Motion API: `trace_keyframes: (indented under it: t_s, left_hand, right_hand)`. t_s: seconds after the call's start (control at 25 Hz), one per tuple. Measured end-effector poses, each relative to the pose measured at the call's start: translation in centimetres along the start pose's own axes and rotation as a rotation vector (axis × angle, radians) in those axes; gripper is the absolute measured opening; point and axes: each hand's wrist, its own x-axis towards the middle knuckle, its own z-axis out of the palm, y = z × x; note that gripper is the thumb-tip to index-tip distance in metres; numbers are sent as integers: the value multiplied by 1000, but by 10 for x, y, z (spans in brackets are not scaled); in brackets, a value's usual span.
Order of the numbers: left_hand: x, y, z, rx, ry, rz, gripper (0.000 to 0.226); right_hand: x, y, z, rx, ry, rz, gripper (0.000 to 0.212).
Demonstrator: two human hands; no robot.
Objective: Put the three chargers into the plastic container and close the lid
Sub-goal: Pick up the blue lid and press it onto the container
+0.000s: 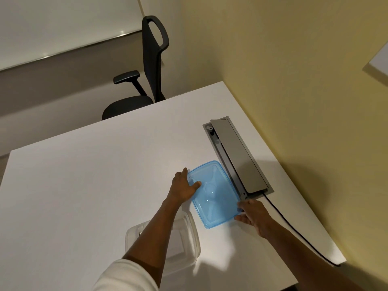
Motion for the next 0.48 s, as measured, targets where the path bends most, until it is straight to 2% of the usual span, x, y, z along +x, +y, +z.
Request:
trace_keyframes:
  t_s: [0.12,0.32,0.48]
  left_hand:
    - [-21,6,-22,-97,67,41,66]
    - [-62,4,-52,-275,216,141,42]
    - [-89,-18,-67,-368,284,85,65]
  right_hand:
    - [-12,-18,4,-13,26,-99,15]
    - [-41,-44,16,-62,68,-293,15]
    - [-68,-48,30,-100,62,-415,23]
